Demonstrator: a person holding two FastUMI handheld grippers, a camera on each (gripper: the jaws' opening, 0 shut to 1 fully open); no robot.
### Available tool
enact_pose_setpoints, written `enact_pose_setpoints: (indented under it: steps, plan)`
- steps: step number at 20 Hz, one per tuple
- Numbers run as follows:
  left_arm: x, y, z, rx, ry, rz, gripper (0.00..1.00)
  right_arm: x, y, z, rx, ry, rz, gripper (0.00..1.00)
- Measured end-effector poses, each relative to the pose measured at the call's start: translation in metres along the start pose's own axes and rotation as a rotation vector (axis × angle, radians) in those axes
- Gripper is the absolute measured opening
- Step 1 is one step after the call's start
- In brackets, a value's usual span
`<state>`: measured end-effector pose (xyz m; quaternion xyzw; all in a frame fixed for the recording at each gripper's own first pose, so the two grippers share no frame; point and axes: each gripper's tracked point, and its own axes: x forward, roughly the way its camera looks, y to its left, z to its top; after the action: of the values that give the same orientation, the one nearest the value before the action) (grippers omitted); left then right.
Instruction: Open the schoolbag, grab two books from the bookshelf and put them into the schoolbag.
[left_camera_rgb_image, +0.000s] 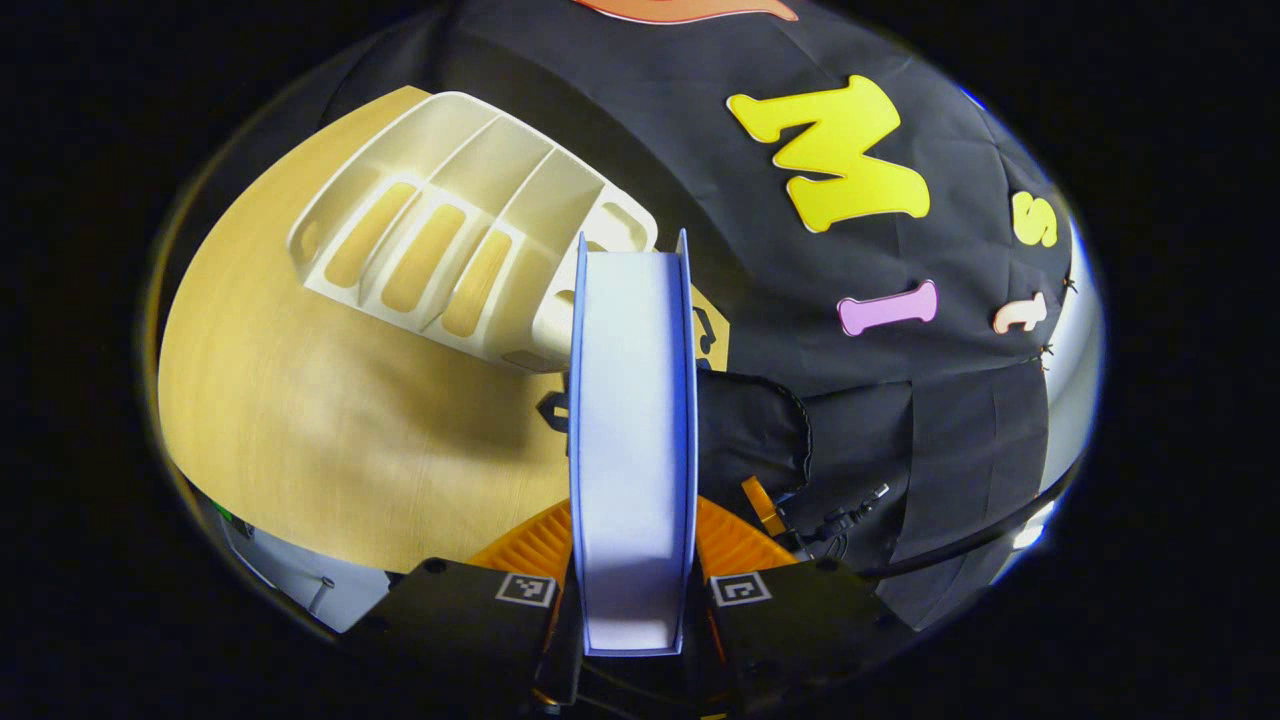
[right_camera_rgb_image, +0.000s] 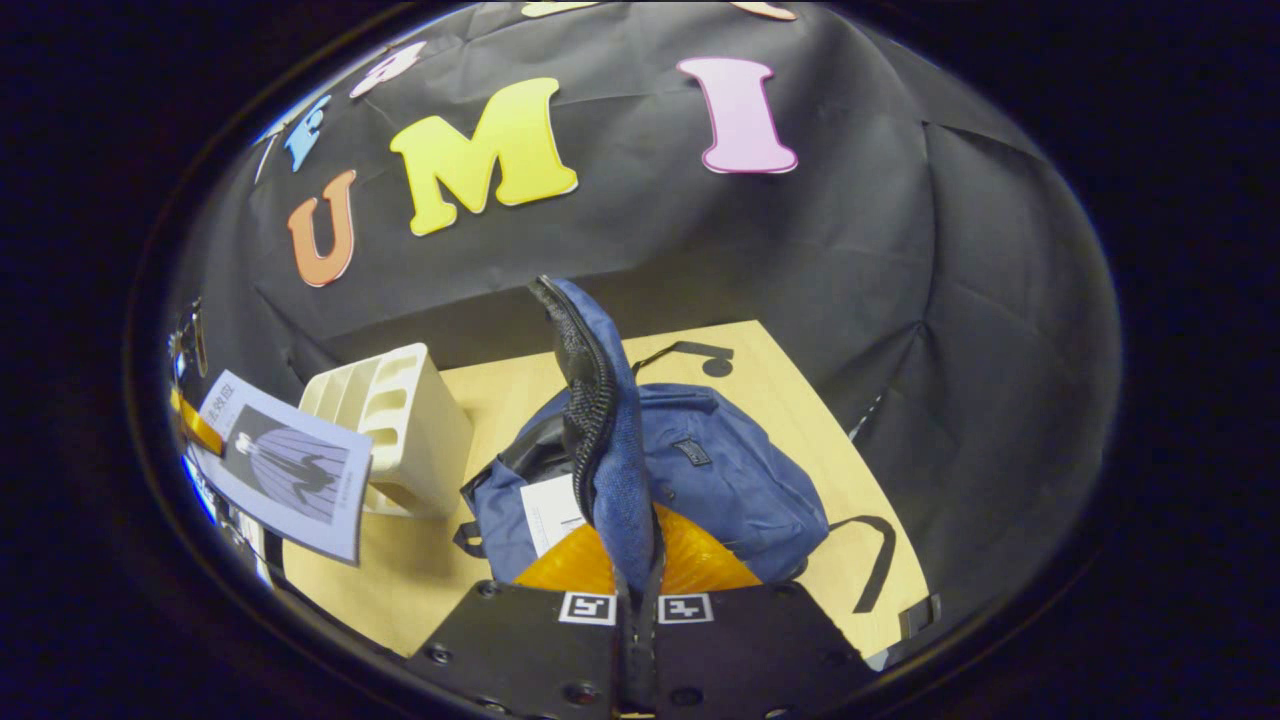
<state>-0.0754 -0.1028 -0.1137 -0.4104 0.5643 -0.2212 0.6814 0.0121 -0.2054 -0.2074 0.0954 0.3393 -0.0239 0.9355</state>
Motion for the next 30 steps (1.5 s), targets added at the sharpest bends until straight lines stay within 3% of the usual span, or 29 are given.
enact_pose_setpoints:
  steps: [3,7,12,15,23,30]
  plan:
    - [0.034,-0.022,-0.008,-0.015,-0.037,-0.115,0.42,-0.006,0.004,-0.001,-0.002,0.01,-0.002,0.01]
    - [0.085,-0.038,-0.018,-0.008,-0.053,-0.183,0.42,-0.009,-0.004,0.004,0.024,0.012,-0.005,0.01]
    - [0.149,-0.047,-0.043,-0.009,-0.007,-0.211,0.42,-0.009,-0.008,0.003,0.035,0.015,-0.005,0.01]
    - [0.186,-0.037,-0.049,0.016,-0.013,-0.174,0.42,-0.01,-0.008,0.005,0.058,0.016,0.0,0.01]
    - [0.248,-0.045,-0.061,-0.017,0.011,-0.209,0.42,-0.009,-0.008,0.013,0.061,0.024,-0.004,0.04]
    - [0.296,-0.057,-0.073,0.0,0.021,-0.25,0.42,-0.01,-0.002,0.014,0.03,0.038,0.008,0.01]
